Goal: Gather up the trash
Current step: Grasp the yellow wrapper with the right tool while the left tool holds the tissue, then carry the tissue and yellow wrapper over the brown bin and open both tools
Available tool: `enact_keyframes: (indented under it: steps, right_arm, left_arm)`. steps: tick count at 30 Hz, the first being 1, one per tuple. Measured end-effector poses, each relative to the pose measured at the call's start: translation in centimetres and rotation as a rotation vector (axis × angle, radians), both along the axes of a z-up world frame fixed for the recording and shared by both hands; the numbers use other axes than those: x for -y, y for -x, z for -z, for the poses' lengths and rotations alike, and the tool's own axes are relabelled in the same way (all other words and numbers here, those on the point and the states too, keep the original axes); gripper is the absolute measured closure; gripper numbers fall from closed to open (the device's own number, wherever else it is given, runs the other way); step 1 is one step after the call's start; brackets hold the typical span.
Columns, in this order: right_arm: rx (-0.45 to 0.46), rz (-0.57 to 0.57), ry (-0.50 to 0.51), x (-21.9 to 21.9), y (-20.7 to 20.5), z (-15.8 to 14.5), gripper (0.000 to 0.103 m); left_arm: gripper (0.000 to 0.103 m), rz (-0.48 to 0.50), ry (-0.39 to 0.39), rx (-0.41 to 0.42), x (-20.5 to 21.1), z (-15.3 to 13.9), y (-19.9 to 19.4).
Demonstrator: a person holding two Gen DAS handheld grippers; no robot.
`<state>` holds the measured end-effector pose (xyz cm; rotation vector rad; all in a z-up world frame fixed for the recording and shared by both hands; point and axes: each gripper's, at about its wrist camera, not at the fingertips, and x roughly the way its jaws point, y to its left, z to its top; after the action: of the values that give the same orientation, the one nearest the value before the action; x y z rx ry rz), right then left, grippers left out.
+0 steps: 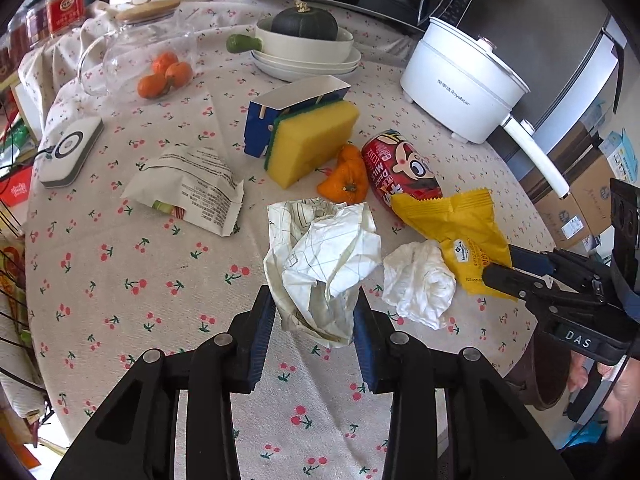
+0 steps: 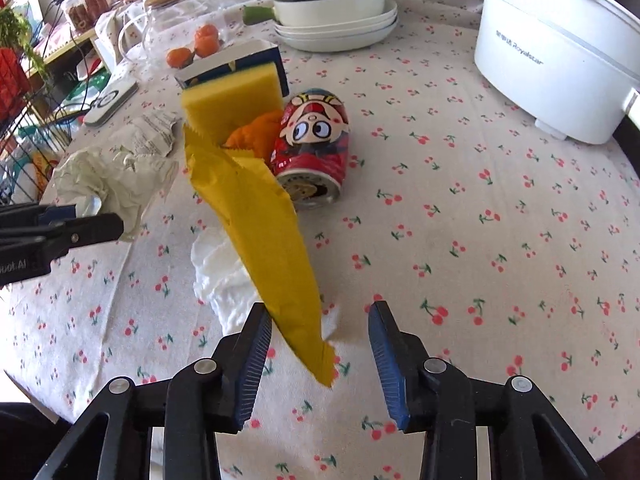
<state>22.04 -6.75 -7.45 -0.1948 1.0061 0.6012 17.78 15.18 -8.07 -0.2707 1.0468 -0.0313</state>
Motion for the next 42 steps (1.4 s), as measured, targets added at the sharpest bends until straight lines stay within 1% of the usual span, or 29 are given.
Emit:
enact_keyframes:
  steps: [3,4,5,6,10,14,18,23,26,34,42]
  right_arm:
    - [-0.003,0.024,-0.018,-1.7,-0.9,0.5,0.058]
    - [-0.004,0.033,-0.023,-2.0,-1.1,0.6,0.066]
    - [-0.006,0.037,-0.026,-2.4,-1.2,0.7,0.083]
    - [-0.004,0.041,-0.027,-2.5,-1.2,0.6,0.087]
    - [0.028,0.062,-0.017,-1.9,-0.6,-0.2,0.09]
    - [0.044,0.1,-0.029,0.6,0.1,-1.5,0.091]
    - [0.056,0.134,-0.024,3.5,1.0,-2.7,0.091]
    - [0.061,0.183,-0.02,7.8,2.5,-3.6,0.091]
    - [0.057,0.214,-0.009,10.3,3.1,-3.6,0.092]
    - [0.063,0.312,0.009,17.4,4.5,-4.2,0.092]
    - [0.053,0.405,0.041,24.6,6.5,-3.7,0.092]
  left_arm:
    - [0.064,-0.007,0.014,-0.006,-0.5,0.0,0.0]
    - [0.064,-0.008,0.019,-0.01,-0.6,0.1,0.0]
    - [0.064,-0.009,0.024,-0.013,-0.6,0.1,0.0]
    - [0.064,-0.01,0.032,-0.013,-0.6,0.1,0.0]
    - [0.064,0.0,0.058,0.001,0.0,-0.5,0.0]
    - [0.064,0.026,0.073,0.024,1.4,-1.4,0.1]
    - [0.064,0.065,0.093,0.034,4.0,-1.9,0.2]
    - [0.064,0.138,0.102,0.044,8.3,-2.2,-0.1]
    - [0.064,0.181,0.098,0.039,11.1,-2.0,-0.3]
    - [0.064,0.303,0.119,0.034,18.6,-1.6,-0.6]
    - [0.064,0.444,0.117,0.011,27.0,-0.2,-0.4]
